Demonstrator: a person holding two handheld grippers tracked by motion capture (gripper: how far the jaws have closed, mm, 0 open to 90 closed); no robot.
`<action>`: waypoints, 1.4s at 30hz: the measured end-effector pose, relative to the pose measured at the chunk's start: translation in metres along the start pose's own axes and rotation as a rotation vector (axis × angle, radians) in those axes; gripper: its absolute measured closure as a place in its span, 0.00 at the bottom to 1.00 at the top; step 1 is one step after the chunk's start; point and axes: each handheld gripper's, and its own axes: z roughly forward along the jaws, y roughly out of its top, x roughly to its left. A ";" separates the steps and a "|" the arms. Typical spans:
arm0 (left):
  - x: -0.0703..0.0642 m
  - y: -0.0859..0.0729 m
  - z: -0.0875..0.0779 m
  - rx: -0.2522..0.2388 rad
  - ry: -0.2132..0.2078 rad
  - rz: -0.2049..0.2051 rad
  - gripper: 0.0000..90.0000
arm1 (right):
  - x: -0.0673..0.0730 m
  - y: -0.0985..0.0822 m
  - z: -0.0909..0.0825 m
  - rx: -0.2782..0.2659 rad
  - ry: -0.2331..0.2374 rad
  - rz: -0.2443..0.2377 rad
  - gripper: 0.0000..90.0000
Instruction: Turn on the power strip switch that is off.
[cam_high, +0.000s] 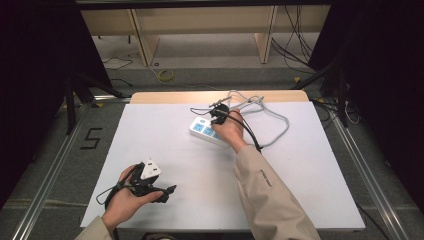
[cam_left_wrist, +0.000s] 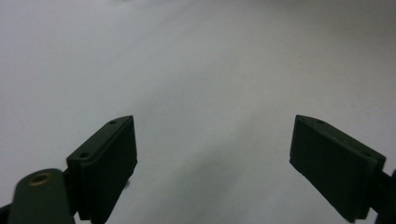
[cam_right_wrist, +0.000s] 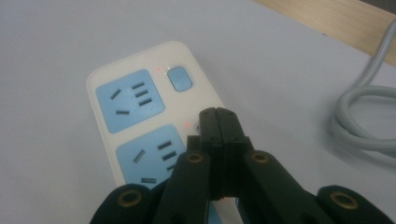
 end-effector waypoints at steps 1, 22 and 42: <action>0.000 0.000 0.000 0.002 -0.001 0.002 0.16 | 0.002 0.001 0.000 0.003 -0.009 -0.023 1.00; 0.001 0.001 0.001 0.001 0.000 -0.001 0.16 | 0.003 0.001 -0.004 -0.060 0.011 -0.012 1.00; -0.001 0.002 0.002 0.007 0.004 0.006 0.16 | -0.005 -0.020 -0.036 -0.077 0.055 -0.007 0.83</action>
